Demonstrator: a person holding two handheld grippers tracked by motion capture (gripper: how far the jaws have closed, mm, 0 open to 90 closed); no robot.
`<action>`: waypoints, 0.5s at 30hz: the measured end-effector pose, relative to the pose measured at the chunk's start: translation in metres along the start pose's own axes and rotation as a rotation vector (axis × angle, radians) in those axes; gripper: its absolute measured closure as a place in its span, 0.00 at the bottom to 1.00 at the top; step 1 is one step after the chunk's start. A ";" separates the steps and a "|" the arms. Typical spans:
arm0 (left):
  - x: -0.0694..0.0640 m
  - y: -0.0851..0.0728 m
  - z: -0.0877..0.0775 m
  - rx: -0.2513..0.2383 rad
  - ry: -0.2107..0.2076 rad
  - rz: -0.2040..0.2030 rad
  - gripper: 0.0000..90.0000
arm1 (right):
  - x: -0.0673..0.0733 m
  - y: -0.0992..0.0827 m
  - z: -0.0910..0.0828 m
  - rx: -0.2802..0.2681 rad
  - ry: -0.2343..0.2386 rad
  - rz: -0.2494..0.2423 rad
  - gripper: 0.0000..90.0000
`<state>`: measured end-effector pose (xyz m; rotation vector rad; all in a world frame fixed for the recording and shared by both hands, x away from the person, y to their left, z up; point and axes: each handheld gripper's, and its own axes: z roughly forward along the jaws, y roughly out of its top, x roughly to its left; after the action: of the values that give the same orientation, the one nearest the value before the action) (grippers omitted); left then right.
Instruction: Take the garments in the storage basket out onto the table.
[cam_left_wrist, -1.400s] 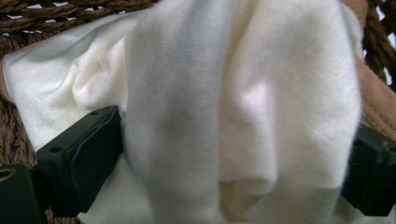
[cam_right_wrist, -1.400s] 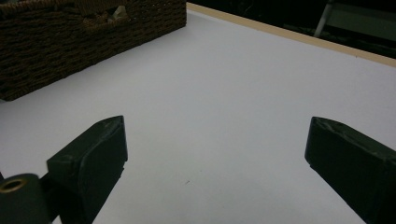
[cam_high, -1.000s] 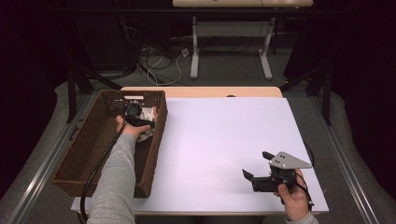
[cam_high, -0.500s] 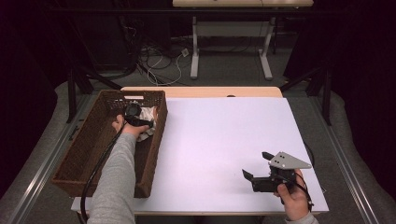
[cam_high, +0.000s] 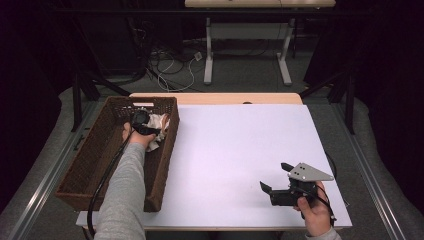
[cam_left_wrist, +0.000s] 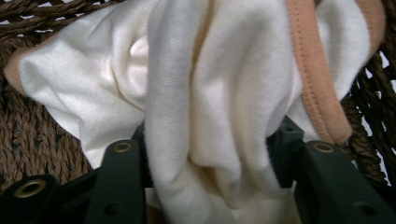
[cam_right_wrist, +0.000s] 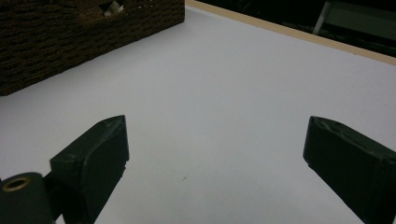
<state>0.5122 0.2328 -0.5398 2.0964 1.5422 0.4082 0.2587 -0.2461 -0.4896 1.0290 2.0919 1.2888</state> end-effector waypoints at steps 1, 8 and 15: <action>0.000 0.000 0.000 0.000 0.001 0.003 0.64 | 0.000 0.000 0.000 -0.001 0.000 0.001 0.07; -0.002 0.003 -0.005 0.015 -0.007 0.001 0.80 | -0.001 0.000 0.000 0.001 -0.004 -0.003 0.07; 0.000 0.007 -0.012 0.004 -0.014 -0.032 0.83 | 0.000 0.000 0.000 -0.003 -0.007 -0.004 0.08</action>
<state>0.5116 0.2338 -0.5265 2.0704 1.5675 0.3794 0.2590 -0.2463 -0.4895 1.0261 2.0852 1.2845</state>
